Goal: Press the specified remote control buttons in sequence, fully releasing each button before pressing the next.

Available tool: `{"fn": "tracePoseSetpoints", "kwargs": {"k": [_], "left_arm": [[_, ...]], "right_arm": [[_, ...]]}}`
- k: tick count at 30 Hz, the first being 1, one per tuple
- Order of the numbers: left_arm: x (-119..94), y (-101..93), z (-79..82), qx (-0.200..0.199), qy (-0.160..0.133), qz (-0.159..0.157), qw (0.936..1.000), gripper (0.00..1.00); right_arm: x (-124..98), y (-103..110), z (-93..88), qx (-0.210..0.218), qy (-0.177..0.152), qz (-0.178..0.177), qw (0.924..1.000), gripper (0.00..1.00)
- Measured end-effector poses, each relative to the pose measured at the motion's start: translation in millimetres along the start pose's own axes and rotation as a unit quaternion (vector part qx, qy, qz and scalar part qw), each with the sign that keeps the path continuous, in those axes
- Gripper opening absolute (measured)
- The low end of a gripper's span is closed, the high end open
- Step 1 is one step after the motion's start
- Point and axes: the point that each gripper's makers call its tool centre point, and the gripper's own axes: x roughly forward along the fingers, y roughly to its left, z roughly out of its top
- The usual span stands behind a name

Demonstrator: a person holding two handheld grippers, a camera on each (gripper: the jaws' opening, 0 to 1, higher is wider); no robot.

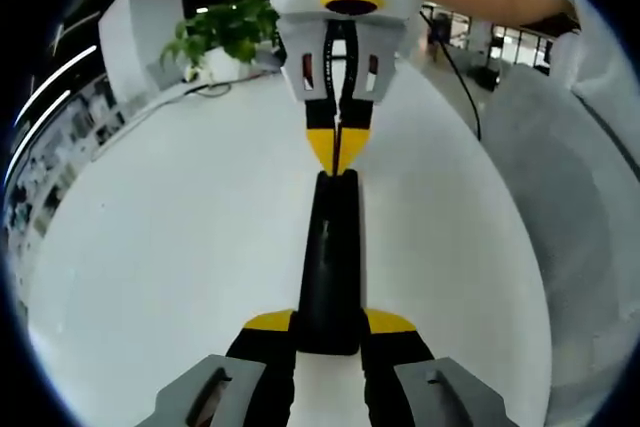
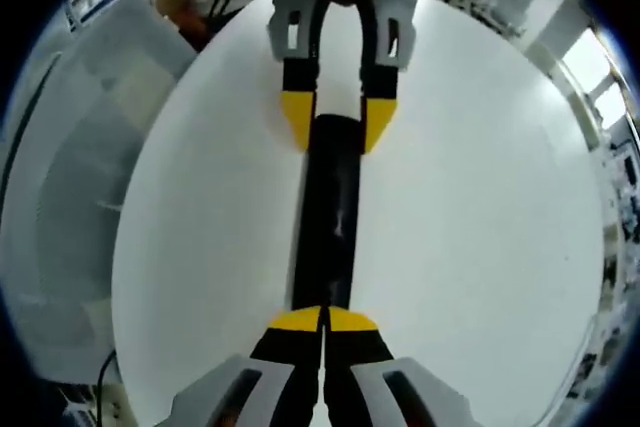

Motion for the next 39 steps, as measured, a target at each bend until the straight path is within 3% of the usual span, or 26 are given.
{"fn": "tracePoseSetpoints", "kwargs": {"k": [12,20,39], "left_arm": [[0.7,0.5,0.9,-0.001,0.001,0.0,1.0,0.24],[0.9,0.7,0.7,0.0,0.003,0.0,1.0,0.24],[0.8,0.2,0.5,0.007,0.016,-0.004,0.9998,0.24]], "right_arm": [[0.8,-1.4,-1.2,0.006,-0.01,-0.009,0.9999,0.0],[-0.2,-1.4,-1.5,0.015,-0.036,-0.012,0.9992,0.0],[-3.7,-1.2,1.7,0.01,-0.04,-0.022,0.9989,0.0]]}}
